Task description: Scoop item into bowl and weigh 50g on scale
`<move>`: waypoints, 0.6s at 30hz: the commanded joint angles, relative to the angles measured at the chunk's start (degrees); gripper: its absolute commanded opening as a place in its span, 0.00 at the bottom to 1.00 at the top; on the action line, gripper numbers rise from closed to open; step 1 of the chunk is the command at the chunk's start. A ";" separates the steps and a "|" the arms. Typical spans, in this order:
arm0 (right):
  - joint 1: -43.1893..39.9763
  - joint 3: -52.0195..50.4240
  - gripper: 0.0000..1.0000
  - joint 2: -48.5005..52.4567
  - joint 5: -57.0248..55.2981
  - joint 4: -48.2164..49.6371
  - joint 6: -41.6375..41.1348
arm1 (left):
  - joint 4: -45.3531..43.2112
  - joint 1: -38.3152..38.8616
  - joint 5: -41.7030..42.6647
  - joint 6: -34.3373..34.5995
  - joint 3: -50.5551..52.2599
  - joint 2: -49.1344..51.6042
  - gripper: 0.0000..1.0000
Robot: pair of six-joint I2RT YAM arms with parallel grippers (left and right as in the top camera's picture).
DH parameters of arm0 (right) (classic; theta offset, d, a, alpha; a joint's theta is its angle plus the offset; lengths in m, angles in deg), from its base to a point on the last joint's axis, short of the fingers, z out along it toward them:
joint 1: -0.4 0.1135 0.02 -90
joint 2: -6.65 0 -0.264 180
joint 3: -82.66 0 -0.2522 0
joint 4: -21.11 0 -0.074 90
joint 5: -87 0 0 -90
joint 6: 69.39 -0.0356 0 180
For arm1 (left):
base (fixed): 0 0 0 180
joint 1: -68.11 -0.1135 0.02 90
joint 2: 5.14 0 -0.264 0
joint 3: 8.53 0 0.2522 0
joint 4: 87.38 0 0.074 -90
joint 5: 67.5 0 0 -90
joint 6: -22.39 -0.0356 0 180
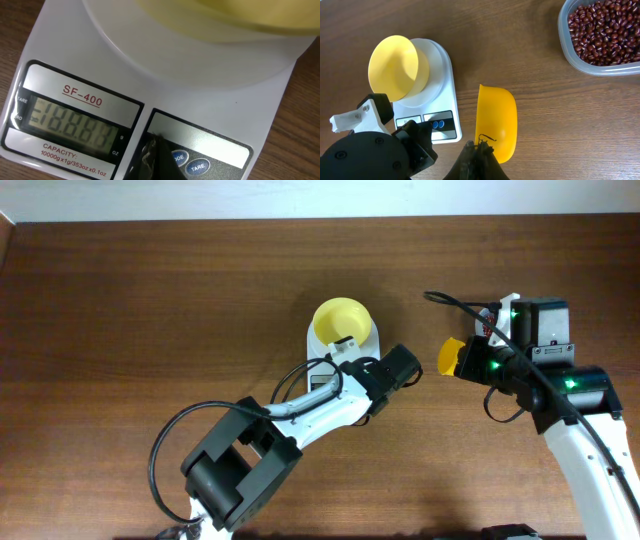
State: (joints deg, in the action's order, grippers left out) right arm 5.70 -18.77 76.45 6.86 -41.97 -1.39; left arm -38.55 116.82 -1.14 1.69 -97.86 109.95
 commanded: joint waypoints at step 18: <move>0.31 1.09 0.04 0.11 -1.16 -0.26 0.59 | 0.04 -0.87 0.26 0.59 0.55 3.74 0.00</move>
State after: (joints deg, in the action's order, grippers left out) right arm 5.70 -18.77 76.45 6.89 -42.15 -1.39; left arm -38.74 116.84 -1.77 1.67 -97.92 110.25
